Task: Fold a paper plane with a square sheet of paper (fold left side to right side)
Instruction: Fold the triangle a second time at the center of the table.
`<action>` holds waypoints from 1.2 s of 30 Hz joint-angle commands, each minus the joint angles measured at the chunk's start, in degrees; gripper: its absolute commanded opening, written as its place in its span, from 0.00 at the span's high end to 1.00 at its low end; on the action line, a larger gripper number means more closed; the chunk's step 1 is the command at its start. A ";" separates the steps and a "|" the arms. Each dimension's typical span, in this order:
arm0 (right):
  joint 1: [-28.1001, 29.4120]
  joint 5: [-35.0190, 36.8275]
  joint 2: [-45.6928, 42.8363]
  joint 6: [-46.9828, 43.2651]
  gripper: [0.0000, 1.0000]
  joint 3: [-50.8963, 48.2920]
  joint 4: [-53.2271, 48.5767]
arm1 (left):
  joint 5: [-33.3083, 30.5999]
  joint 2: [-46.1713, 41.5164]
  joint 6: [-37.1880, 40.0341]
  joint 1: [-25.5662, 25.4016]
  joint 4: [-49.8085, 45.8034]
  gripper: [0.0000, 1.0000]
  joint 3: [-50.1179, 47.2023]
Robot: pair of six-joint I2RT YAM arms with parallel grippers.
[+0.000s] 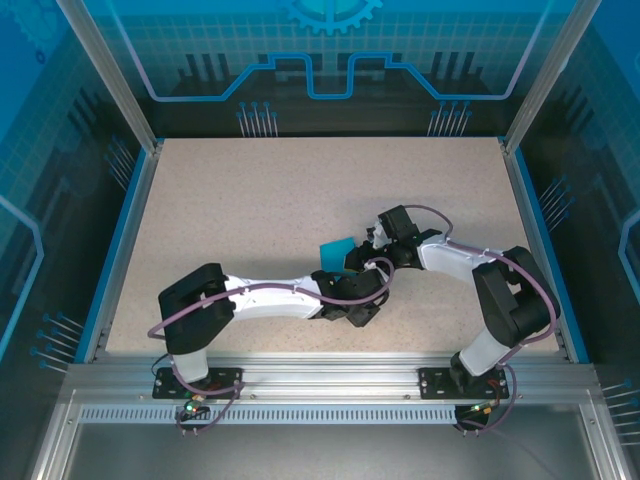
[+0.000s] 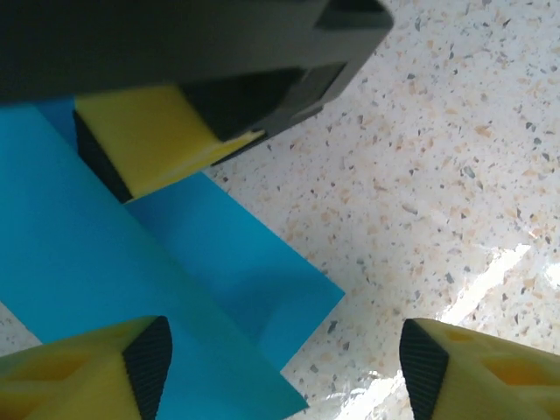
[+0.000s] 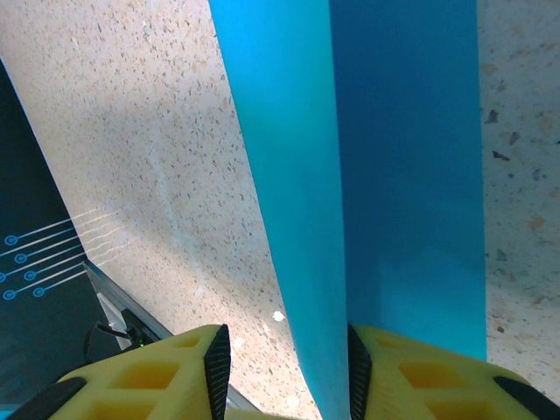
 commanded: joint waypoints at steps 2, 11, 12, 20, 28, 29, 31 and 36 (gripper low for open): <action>-0.12 -0.06 1.12 0.00 0.59 0.76 -1.88 | -2.48 0.38 0.57 -0.21 -1.63 0.50 1.29; -0.11 0.82 0.94 -1.00 0.59 1.06 -3.28 | -3.28 -0.37 -0.02 -0.09 -2.16 0.84 0.59; -0.11 0.88 0.81 -1.21 0.59 1.17 -3.53 | -3.29 -0.53 -0.13 -0.14 -2.15 0.87 0.47; -0.70 2.00 -1.43 -2.68 0.57 1.13 -2.36 | 2.23 -4.04 -2.08 2.24 -0.54 0.96 -2.47; -3.74 3.62 -7.77 -3.03 0.47 -0.59 0.89 | 12.94 -8.48 -4.39 6.32 4.86 0.96 -6.67; -4.34 4.01 -8.91 -3.04 0.46 -1.12 0.86 | 14.40 -8.91 -4.75 6.82 5.69 0.96 -7.21; -5.48 4.58 -11.01 -3.34 0.46 -2.24 -0.08 | 16.20 -9.87 -5.95 7.94 7.22 0.96 -8.32; -6.30 8.16 -17.31 -7.46 0.51 -5.14 -6.72 | 21.20 -11.97 -8.57 11.44 10.26 0.95 -11.25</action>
